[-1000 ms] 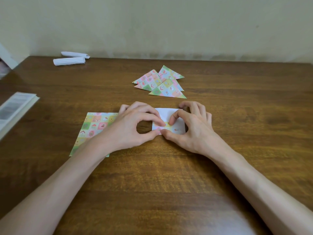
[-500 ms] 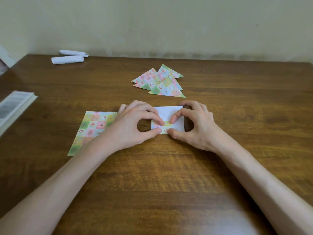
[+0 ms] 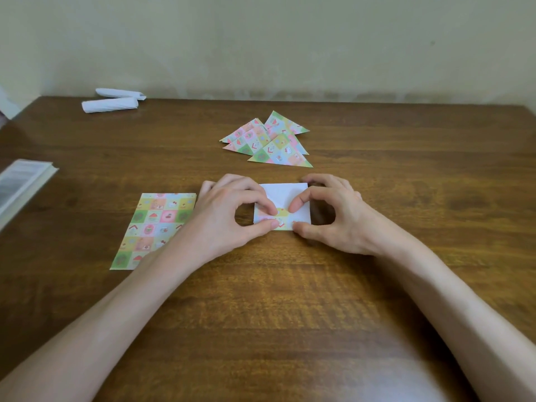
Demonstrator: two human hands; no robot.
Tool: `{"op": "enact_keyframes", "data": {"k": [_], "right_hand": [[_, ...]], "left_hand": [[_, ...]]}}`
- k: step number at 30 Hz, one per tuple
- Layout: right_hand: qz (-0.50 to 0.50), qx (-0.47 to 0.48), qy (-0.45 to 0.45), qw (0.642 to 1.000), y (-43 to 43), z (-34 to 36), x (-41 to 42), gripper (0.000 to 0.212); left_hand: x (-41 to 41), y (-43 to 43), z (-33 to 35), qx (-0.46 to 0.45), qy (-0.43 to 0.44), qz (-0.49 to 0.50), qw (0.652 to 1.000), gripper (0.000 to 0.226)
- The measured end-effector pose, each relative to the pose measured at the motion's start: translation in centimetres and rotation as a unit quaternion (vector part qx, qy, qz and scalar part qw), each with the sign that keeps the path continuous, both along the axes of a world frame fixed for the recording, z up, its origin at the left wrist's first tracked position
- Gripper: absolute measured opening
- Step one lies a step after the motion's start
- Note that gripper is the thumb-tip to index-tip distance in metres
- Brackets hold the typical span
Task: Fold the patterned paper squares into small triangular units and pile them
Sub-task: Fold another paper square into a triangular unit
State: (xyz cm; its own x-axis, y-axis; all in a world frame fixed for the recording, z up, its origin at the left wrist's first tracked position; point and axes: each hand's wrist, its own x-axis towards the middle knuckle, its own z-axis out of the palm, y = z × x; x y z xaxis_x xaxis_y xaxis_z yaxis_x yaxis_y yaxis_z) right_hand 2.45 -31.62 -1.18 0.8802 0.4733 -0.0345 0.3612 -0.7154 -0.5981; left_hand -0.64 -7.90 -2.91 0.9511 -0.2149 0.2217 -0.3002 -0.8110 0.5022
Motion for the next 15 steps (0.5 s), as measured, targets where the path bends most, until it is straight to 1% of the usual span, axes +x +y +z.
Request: {"op": "enact_keyframes", "data": {"k": [5,8,10,13,15], "right_hand": [[0.018,0.003,0.011,1.0,-0.5,0.2,0.1,0.03],[0.03,0.02,0.039,0.999,-1.0,0.2,0.5,0.037],[0.036,0.03,0.052,0.998,-1.3,0.1,0.7,0.044],[0.051,0.039,0.052,0.997,-1.6,0.0,0.9,0.061],[0.048,0.049,0.073,0.995,-1.7,0.1,1.0,0.071]], "left_hand": [[0.1,-0.1,0.0,0.006,0.003,0.0,1.0,0.02],[0.1,0.0,0.0,0.002,0.003,-0.001,1.0,0.02],[0.1,0.1,0.0,-0.001,0.004,-0.002,1.0,0.021],[0.0,0.0,0.1,0.003,0.009,-0.001,1.0,0.021],[0.0,0.0,0.2,0.009,0.015,0.0,1.0,0.02]]}}
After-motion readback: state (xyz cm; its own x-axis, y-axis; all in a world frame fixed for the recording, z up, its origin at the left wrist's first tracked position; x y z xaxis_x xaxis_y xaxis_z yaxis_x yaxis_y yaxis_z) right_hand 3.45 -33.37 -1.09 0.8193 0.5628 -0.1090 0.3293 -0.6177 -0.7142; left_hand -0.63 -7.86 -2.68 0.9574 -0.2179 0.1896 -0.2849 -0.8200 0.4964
